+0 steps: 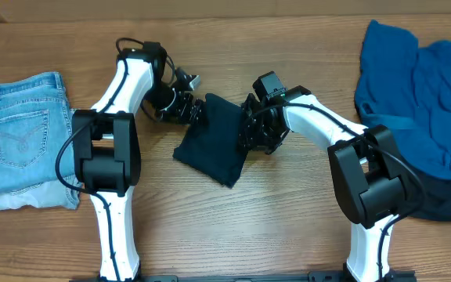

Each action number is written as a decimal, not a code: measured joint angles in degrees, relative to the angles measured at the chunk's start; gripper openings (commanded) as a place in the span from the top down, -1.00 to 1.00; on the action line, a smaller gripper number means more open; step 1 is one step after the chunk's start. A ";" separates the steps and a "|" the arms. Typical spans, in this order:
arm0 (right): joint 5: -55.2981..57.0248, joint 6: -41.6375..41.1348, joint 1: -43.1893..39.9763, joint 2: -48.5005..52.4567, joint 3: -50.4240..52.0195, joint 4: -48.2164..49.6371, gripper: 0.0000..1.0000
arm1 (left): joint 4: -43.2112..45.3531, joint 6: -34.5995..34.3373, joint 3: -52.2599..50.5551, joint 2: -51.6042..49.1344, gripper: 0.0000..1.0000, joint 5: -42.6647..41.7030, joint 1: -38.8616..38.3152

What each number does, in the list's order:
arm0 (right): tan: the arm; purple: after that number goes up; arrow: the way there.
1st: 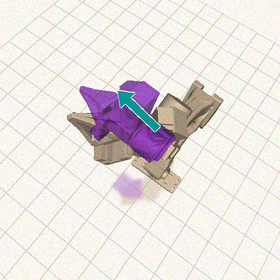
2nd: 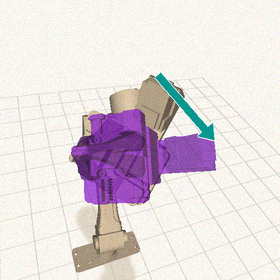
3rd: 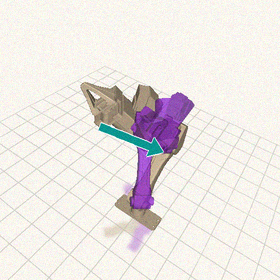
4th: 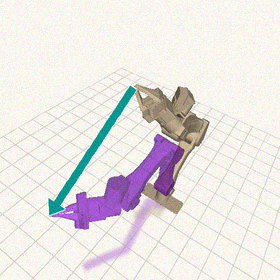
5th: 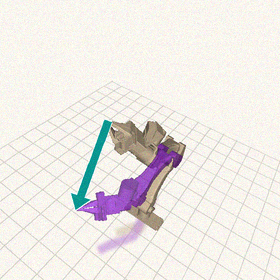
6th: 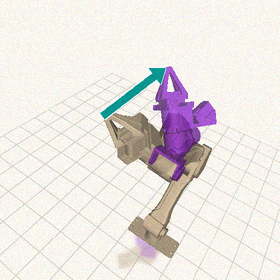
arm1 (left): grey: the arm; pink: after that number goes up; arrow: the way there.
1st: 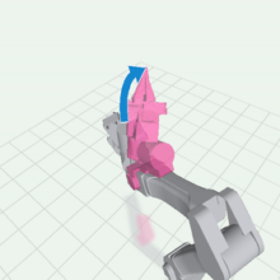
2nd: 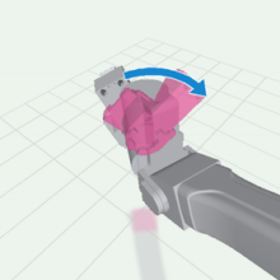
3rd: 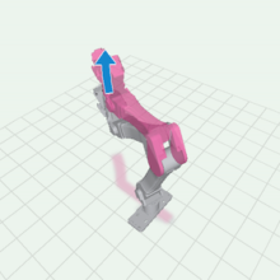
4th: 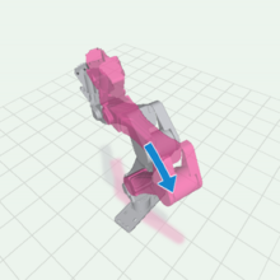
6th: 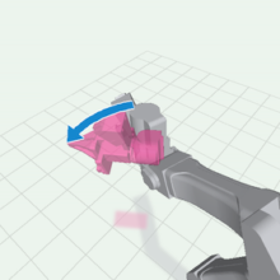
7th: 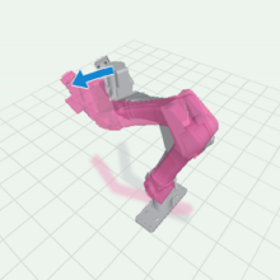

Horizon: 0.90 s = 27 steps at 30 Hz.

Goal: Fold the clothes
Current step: 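Grasp the navy bundle with the left gripper and release the right gripper, then carry the navy bundle left with the left gripper onto the jeans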

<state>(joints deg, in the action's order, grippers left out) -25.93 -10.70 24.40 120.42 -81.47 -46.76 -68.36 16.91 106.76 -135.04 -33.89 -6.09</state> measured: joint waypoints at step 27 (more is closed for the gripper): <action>7.76 0.22 -7.58 -11.17 -6.64 -10.49 0.34 | -9.70 -7.82 4.09 9.09 0.92 17.94 11.32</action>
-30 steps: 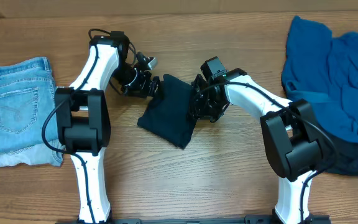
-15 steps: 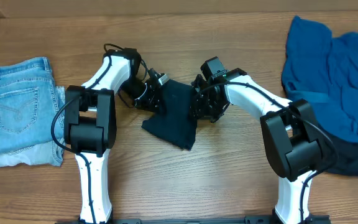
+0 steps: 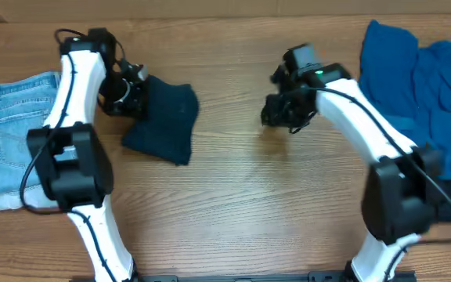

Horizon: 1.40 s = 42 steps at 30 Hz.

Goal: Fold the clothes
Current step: 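Carry the navy bundle left with the left gripper onto the jeans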

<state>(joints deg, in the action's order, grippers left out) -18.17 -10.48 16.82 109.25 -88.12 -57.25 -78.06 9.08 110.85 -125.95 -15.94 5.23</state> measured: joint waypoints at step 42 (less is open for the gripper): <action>3.61 2.69 -2.91 -5.01 -0.76 -6.82 0.33 | 7.67 -5.38 0.26 13.73 0.92 15.82 29.27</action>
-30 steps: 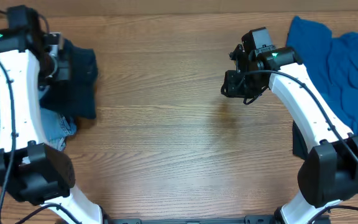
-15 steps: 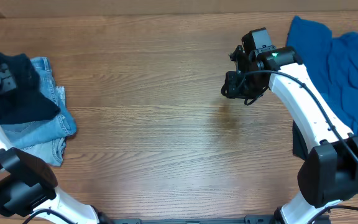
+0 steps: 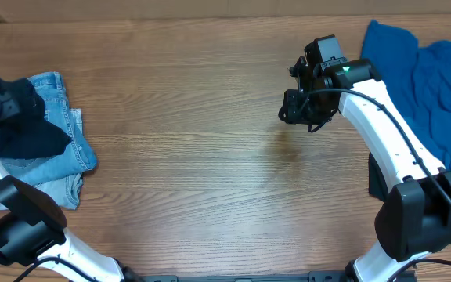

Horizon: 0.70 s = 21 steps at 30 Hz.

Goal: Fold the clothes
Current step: 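Carry the navy bundle left with the left gripper onto the jeans, then lower the navy bundle onto the jeans stack and open the left gripper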

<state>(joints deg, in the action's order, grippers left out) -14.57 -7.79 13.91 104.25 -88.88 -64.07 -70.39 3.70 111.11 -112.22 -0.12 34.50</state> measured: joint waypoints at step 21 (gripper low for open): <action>0.61 -0.07 0.00 0.00 0.00 0.04 0.32 | 0.55 11.54 0.00 0.00 0.92 -33.38 0.00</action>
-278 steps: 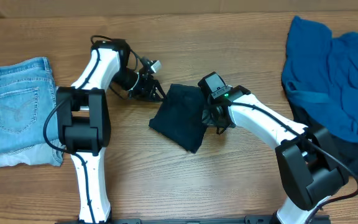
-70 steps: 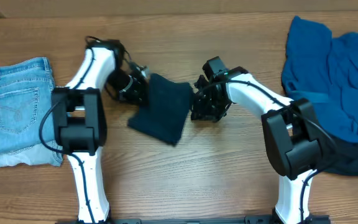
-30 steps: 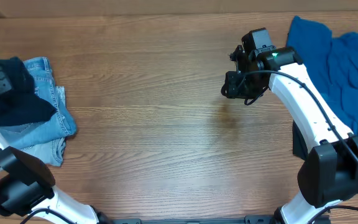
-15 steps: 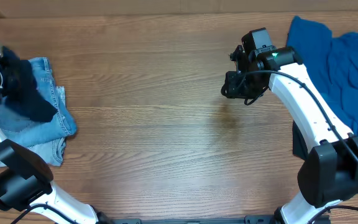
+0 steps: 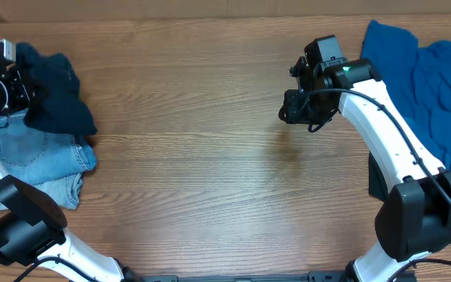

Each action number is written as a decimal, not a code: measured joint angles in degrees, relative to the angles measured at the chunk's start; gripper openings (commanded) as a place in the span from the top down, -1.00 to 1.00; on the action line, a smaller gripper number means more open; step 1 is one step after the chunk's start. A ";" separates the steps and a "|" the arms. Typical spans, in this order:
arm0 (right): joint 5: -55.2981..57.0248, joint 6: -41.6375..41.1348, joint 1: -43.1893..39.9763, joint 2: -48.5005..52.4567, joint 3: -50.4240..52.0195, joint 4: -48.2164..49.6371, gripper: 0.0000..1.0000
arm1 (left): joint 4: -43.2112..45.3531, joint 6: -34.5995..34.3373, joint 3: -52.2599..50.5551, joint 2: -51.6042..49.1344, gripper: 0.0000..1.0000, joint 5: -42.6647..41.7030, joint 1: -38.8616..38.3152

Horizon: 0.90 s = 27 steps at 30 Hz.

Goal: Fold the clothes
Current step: 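Lower the navy bundle onto the jeans stack and open the left gripper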

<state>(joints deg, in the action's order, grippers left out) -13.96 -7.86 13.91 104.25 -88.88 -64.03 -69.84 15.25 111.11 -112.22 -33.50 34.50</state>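
Observation:
A folded dark navy garment (image 5: 57, 102) lies bunched on the upper part of the folded jeans (image 5: 34, 153) at the far left. My left gripper (image 5: 18, 92) is at the garment's left edge and seems shut on it. My right gripper (image 5: 294, 111) hangs over bare table right of centre, with nothing seen in it; its jaws are too dark to read. A pile of blue clothes (image 5: 421, 86) lies at the far right.
A strip of dark cloth (image 5: 376, 182) shows under the blue pile beside the right arm's base. The wooden table (image 5: 210, 180) stretches between the two arms. The jeans reach the table's left edge.
The dark garment has shifted up and to the right on the jeans and now lies more spread. The left gripper sits slightly higher at its left edge. The right arm has not moved.
Both grippers were at the dark garment in the table's middle. Then the left gripper had it further left and the right gripper was apart from it, toward the blue pile. Later the garment was over the jeans at the far left, where it now rests.

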 measured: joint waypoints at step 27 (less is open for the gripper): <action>0.00 0.00 0.00 0.00 0.00 -1.22 0.32 | 1.99 0.00 0.02 -4.26 0.92 20.74 2.51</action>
<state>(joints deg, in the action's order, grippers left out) -13.96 -7.86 13.91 104.25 -88.88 -65.25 -67.85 15.25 111.13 -116.49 -12.75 37.01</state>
